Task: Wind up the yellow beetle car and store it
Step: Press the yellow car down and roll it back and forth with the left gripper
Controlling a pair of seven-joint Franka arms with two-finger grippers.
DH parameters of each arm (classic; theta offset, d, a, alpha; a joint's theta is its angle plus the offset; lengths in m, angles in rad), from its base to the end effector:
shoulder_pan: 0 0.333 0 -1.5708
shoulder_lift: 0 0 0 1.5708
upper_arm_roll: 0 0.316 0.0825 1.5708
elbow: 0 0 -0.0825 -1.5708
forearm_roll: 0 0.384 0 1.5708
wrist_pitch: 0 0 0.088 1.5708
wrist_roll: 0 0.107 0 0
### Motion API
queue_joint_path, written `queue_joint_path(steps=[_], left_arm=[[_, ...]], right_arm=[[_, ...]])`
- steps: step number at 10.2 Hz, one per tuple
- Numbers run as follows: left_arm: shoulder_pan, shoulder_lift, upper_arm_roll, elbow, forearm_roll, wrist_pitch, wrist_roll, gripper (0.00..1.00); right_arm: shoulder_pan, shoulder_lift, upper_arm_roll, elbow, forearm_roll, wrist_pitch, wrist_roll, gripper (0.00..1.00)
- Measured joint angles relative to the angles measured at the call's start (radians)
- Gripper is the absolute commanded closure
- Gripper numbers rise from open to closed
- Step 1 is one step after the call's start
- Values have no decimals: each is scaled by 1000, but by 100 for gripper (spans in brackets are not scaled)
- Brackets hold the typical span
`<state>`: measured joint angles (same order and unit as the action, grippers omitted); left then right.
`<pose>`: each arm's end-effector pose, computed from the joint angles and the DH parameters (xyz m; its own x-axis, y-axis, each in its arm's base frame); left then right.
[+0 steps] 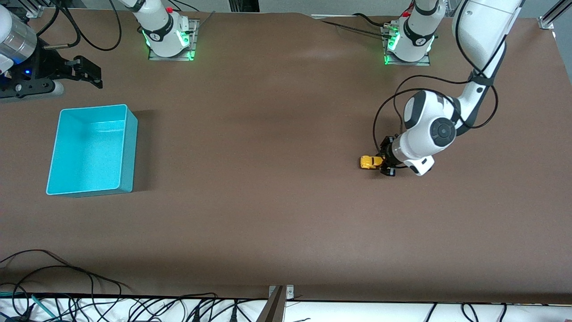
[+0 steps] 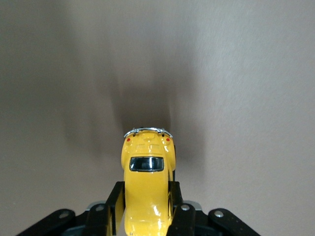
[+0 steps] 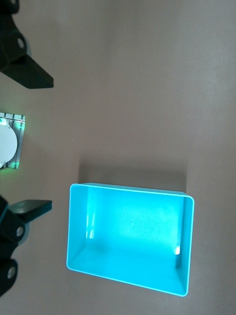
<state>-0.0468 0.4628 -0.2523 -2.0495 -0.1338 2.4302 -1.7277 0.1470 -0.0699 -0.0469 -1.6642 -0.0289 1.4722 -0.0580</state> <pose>0.5625 -0.1724 0.2115 0.0056 0.9847 -0.1743 0.9933 -0.0256 -0.1128 0.5182 0.0479 0.6105 0.9803 0.1544 -0.1231 0.1578 -0.9873 0.0185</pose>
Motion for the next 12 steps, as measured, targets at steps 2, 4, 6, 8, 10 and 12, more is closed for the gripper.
queue_joint_path(steps=[2, 4, 6, 8, 10, 12], left_arm=[[-3, 27, 2, 11, 0, 3, -5, 100], [4, 35, 8, 13, 0, 6, -22, 100], [13, 32, 26, 13, 1, -2, -28, 100], [37, 30, 31, 13, 32, -16, -28, 100], [80, 27, 31, 12, 95, -38, -27, 100], [138, 25, 30, 11, 129, -55, 10, 100]], right_arm=[[0, 0, 0, 0, 0, 0, 0, 0], [0, 0, 0, 0, 0, 0, 0, 0], [0, 1, 0, 0, 0, -2, 0, 0], [0, 2, 0, 0, 0, -3, 0, 0], [0, 3, 0, 0, 0, -3, -1, 0], [0, 3, 0, 0, 0, -4, -1, 0]])
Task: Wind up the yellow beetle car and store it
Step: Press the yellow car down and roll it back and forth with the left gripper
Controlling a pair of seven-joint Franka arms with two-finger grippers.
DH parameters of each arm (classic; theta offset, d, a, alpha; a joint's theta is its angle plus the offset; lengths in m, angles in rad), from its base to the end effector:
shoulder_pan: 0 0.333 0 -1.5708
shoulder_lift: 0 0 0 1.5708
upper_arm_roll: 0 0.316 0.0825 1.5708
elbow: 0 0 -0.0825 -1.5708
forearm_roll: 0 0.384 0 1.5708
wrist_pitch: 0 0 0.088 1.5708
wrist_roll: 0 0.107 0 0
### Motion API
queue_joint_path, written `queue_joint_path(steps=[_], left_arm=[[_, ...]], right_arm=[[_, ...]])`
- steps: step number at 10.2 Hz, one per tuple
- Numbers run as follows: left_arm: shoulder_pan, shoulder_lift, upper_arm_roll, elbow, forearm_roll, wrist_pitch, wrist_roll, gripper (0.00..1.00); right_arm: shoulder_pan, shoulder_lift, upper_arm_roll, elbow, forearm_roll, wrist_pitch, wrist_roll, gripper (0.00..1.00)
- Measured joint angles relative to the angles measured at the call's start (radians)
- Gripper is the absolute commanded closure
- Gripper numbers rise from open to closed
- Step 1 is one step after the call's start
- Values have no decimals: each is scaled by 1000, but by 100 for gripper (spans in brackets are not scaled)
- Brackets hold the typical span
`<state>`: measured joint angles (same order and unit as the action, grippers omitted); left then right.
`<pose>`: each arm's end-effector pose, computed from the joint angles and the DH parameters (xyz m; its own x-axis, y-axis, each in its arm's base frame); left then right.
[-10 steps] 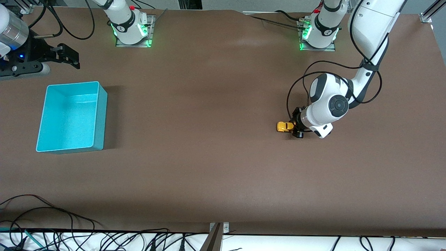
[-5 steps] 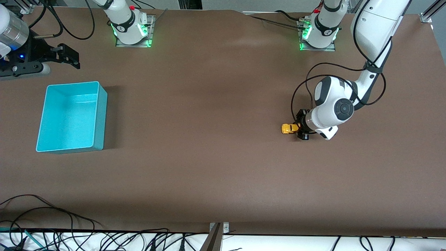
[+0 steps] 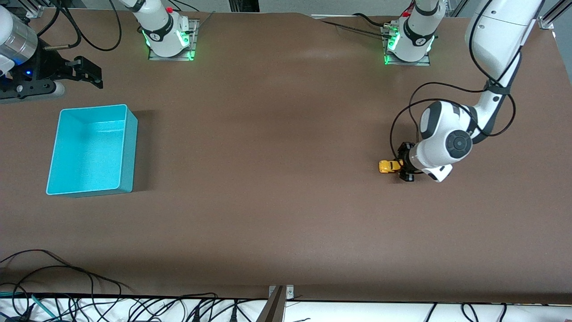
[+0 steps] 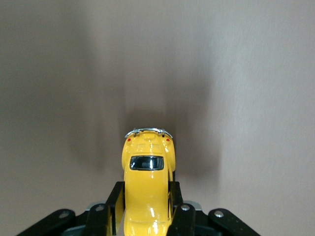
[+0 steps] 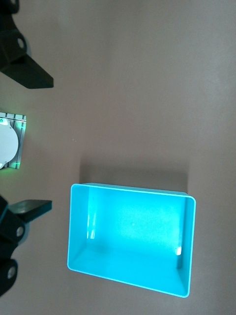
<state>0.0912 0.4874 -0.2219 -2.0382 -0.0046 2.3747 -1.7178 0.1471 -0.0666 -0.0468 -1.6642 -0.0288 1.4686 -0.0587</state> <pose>0.5777 -0.0756 0.1955 -0.0441 0.9955 -0.0841 0.9876 0.0307 -0.1538 0.5187 0.0481 0.6085 0.9793 0.1551 -0.1300 0.1587 -0.9872 0.0181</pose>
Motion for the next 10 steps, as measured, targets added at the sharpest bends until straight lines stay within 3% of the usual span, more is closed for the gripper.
queue_joint_path(steps=[3, 10], left_arm=[[60, -1, 0, -2, 6, -5, 72, 100], [152, -1, 3, -2, 146, -3, 101, 100]], right_arm=[[0, 0, 0, 0, 0, 0, 0, 0], [0, 1, 0, 0, 0, -1, 0, 0]])
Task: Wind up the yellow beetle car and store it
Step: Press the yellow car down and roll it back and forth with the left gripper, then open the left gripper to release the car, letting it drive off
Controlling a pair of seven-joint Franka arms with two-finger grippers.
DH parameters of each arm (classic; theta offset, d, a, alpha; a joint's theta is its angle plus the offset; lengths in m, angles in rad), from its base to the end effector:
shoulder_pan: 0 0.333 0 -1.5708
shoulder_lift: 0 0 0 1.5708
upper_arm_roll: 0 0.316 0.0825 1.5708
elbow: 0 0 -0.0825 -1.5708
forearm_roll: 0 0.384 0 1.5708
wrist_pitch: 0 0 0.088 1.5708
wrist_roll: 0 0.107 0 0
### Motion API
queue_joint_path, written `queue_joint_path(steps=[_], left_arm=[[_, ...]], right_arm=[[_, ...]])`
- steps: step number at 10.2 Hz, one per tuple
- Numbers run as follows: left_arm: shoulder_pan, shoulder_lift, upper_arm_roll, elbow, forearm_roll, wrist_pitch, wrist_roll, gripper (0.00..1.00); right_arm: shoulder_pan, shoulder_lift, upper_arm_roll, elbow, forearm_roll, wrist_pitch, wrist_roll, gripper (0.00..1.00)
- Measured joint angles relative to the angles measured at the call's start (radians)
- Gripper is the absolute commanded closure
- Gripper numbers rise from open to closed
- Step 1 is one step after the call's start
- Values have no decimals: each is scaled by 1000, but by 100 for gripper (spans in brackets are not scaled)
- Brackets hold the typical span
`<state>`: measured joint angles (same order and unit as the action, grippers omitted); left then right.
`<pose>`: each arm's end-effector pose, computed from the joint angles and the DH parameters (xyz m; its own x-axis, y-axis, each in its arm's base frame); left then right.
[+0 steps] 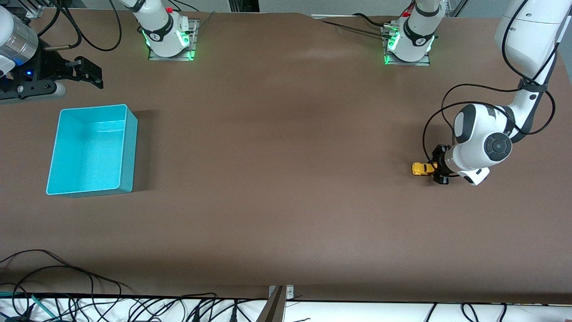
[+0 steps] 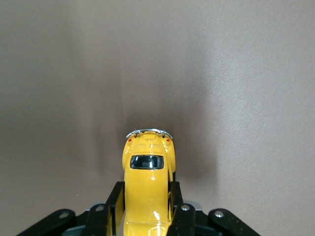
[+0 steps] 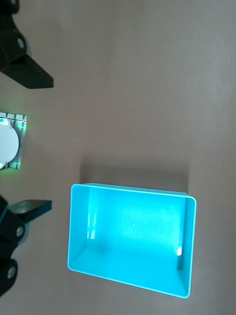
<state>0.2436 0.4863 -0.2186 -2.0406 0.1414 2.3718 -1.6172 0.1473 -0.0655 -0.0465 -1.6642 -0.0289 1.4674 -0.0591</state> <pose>0.5813 0.0164 0.1947 0.0190 0.9997 -0.0119 0.9901 -0.0204 -0.1386 0.5188 0.0483 0.6079 0.9789 0.1559 -0.1323 0.1596 -0.9870 0.0181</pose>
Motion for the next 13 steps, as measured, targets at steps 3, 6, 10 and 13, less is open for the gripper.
queue_joint_path(steps=[3, 6, 10, 13], left_arm=[[6, 0, 0, 0, 1, 1, 13, 100], [7, 0, 0, 0, 1, 1, 14, 33], [13, 41, 12, 1, 6, 47, 14, 0], [14, 42, 11, 8, 6, 50, 14, 0]], right_arm=[[0, 0, 2, 0, 0, 0, -2, 0], [0, 0, 2, 0, 0, 0, -3, 0], [0, 2, 2, 0, 0, 0, -4, 0], [0, 12, 3, 0, 0, 1, -4, 0]])
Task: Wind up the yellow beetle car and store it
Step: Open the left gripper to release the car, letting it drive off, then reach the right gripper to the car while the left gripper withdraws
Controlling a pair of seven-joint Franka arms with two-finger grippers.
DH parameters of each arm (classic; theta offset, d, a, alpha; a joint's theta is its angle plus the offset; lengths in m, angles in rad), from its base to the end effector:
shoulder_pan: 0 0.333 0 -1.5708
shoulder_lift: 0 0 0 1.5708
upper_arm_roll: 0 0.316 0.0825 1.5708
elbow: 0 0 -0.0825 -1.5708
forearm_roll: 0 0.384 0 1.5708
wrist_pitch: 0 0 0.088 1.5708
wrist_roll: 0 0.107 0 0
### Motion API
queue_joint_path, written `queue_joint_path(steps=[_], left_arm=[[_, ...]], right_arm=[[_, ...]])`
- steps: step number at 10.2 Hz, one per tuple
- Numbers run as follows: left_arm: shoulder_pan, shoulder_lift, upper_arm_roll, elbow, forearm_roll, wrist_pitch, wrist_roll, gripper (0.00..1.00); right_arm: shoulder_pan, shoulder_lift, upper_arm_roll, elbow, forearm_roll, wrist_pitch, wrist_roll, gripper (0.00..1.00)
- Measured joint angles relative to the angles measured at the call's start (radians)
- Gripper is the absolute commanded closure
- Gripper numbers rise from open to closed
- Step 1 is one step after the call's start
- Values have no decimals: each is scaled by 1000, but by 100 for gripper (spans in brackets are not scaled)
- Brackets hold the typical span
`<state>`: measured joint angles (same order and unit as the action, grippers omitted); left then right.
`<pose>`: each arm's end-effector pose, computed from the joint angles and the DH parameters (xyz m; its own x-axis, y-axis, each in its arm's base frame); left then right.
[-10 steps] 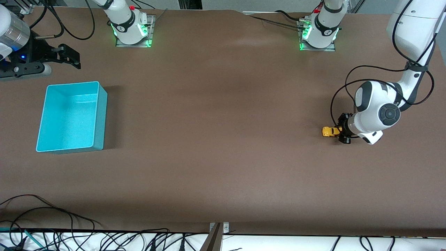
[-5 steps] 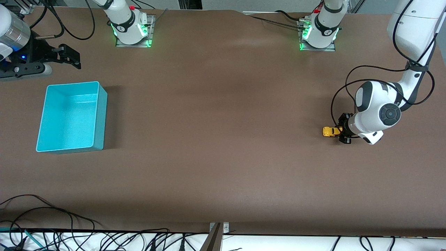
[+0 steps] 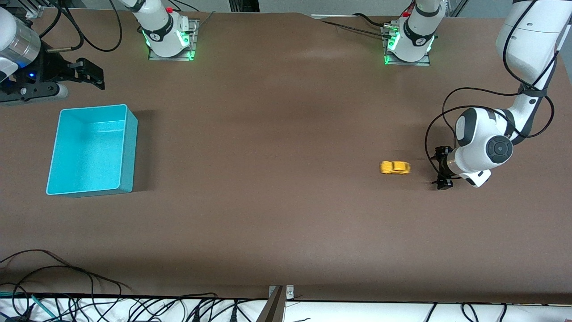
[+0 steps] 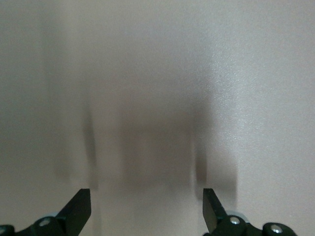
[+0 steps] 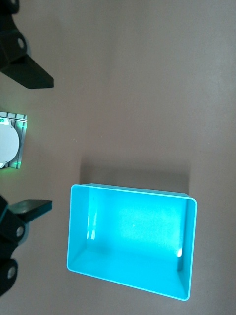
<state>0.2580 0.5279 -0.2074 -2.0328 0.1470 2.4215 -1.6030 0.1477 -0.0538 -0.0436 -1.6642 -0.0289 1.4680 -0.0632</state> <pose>0.5834 0.0300 0.1768 0.0119 0.9998 -0.0176 0.9924 -0.0139 -0.1225 0.5219 0.0506 0.6018 0.9762 0.1629 -0.1433 0.1671 -0.9858 0.0175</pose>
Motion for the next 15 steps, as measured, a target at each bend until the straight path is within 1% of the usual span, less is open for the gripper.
queue_joint_path(steps=[3, 6, 8, 10, 11, 13, 15], left_arm=[[-1, -6, -8, 5, 1, -6, 11, 0], [-1, -43, -34, 29, 2, -45, 134, 0], [2, -85, -47, 56, -16, -98, 287, 0], [4, -136, -49, 98, -95, -166, 492, 0], [6, -158, -49, 117, -114, -201, 573, 0], [7, -177, -50, 166, -122, -288, 684, 0], [8, -179, -54, 235, -124, -398, 844, 0]], right_arm=[[8, 19, 4, 0, 0, 1, -1, 0], [23, 30, 5, 0, 0, 0, -8, 0], [23, 30, 3, 0, 0, 0, -16, 0], [21, 31, -3, 0, -1, 1, -17, 0], [18, 36, -8, 1, -1, 2, -19, 0], [12, 69, -13, 7, -1, 12, -20, 0], [12, 128, -11, 27, -1, 26, -20, 0]])
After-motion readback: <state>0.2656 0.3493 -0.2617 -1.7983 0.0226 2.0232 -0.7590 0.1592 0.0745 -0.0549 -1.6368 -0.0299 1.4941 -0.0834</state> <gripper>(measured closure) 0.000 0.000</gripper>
